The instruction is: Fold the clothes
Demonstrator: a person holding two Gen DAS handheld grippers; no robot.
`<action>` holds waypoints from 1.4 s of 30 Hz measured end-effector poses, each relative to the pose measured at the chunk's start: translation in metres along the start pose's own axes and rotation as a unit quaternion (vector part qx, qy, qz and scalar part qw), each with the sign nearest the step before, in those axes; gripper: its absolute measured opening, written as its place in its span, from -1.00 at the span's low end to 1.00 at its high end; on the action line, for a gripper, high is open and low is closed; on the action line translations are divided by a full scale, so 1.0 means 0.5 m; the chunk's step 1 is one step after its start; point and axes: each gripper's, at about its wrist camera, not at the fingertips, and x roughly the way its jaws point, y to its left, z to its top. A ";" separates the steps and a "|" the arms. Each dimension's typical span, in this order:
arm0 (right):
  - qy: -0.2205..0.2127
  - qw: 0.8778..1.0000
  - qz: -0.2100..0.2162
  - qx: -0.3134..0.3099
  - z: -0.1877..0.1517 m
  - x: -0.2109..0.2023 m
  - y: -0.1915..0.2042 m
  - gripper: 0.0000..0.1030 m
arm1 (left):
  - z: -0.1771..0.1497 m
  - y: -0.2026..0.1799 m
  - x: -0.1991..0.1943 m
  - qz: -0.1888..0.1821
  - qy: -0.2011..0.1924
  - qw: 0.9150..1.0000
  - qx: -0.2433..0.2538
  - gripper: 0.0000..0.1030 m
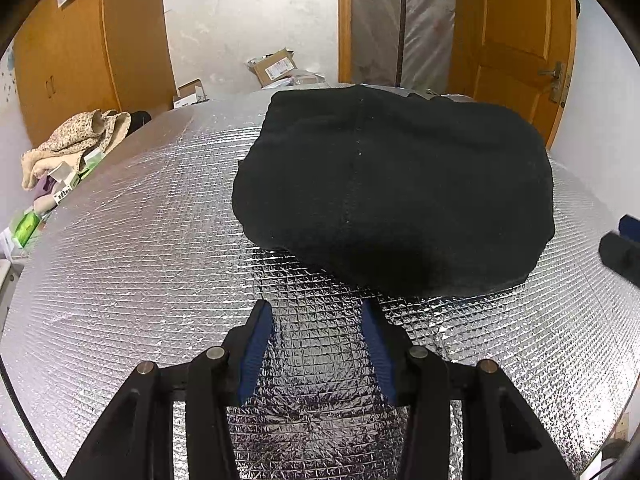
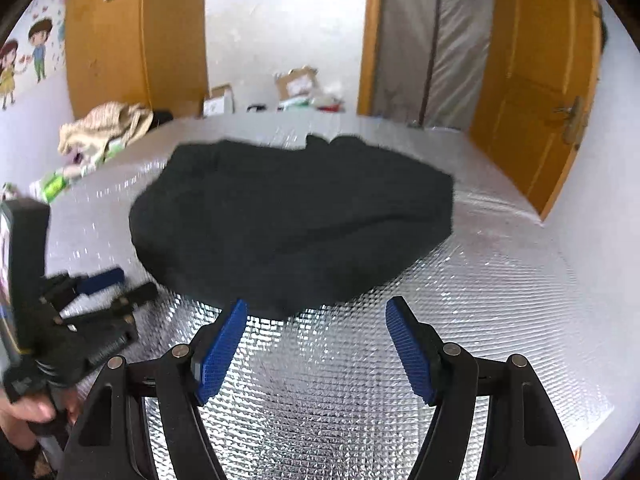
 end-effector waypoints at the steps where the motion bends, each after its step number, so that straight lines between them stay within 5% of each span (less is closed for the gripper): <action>1: -0.002 1.000 -0.002 -0.001 -0.005 -0.006 0.056 0.44 | 0.000 0.000 -0.002 0.000 0.002 1.000 0.000 -0.11; 8: -0.011 1.000 -0.014 -0.013 0.117 0.068 0.395 0.44 | -0.001 -0.014 -0.045 0.003 -0.009 1.000 -0.010 -0.16; 19: -0.010 1.000 -0.017 -0.021 0.140 0.078 0.429 0.44 | 0.041 -0.042 -0.128 0.019 -0.061 0.998 0.010 -0.16; 42: -0.003 0.999 -0.021 -0.036 0.173 0.089 0.430 0.44 | 0.071 -0.046 -0.097 0.020 -0.032 0.999 0.004 -0.16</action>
